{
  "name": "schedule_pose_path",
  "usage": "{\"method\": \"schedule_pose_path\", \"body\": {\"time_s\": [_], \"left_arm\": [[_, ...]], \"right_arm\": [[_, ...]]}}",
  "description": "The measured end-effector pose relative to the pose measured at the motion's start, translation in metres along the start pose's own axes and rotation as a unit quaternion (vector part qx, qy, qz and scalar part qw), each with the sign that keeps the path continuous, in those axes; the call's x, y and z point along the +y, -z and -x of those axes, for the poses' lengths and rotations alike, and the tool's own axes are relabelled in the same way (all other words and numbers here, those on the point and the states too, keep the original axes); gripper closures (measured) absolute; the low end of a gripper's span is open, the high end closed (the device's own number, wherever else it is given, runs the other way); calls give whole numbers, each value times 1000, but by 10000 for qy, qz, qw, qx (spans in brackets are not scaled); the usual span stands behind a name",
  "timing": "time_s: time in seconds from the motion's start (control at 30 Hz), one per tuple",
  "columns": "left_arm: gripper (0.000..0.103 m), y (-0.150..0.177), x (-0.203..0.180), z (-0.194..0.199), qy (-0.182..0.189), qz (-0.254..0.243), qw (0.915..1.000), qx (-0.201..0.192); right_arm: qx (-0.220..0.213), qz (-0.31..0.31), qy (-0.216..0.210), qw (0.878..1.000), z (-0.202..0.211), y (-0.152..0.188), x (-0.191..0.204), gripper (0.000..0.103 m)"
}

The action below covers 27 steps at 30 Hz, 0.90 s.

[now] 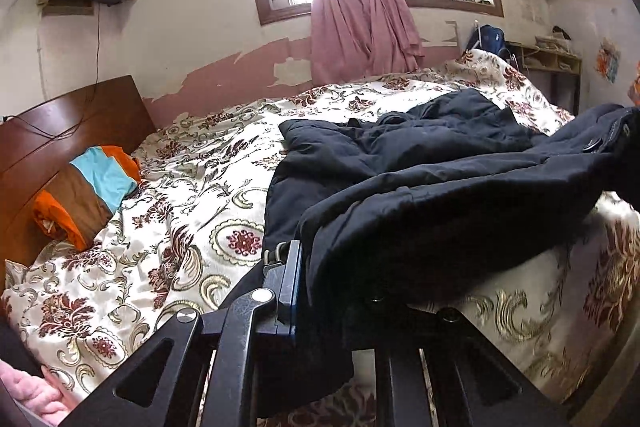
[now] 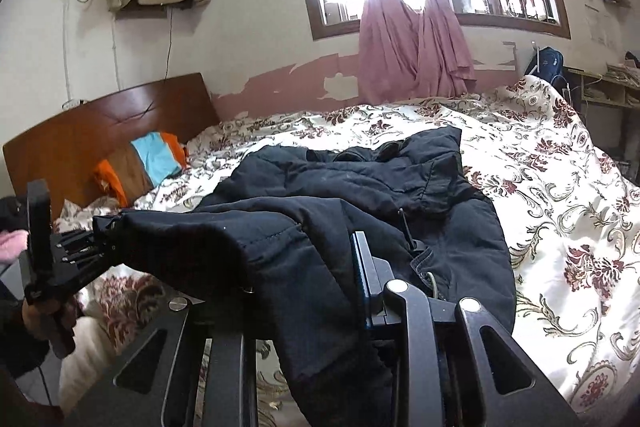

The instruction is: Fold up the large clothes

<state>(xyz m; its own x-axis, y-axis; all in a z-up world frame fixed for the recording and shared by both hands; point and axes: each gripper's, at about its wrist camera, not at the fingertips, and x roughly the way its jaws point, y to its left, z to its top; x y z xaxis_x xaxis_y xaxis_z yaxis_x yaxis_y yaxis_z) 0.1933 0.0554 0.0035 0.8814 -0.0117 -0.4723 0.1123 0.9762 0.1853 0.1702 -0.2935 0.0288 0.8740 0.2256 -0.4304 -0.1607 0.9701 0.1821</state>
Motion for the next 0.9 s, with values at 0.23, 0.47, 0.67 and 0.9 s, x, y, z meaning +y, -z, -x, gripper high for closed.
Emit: {"method": "schedule_pose_path", "body": {"time_s": [0.23, 0.47, 0.67, 0.9], "left_arm": [[90, -7, 2, 5, 152, 40, 9999, -67], [94, 0, 0, 28, 157, 116, 9986, -489], [95, 26, -18, 72, 103, 39, 9948, -1011], [95, 37, -16, 119, 257, 170, 9947, -985]], "right_arm": [[-14, -290, -183, 9994, -11, -9, -8, 83], [-221, -56, -40, 9997, -1, 12, -2, 89], [-438, 236, 101, 9987, 34, 44, 0, 93], [-511, 700, 85, 9962, 88, 53, 21, 94]]}}
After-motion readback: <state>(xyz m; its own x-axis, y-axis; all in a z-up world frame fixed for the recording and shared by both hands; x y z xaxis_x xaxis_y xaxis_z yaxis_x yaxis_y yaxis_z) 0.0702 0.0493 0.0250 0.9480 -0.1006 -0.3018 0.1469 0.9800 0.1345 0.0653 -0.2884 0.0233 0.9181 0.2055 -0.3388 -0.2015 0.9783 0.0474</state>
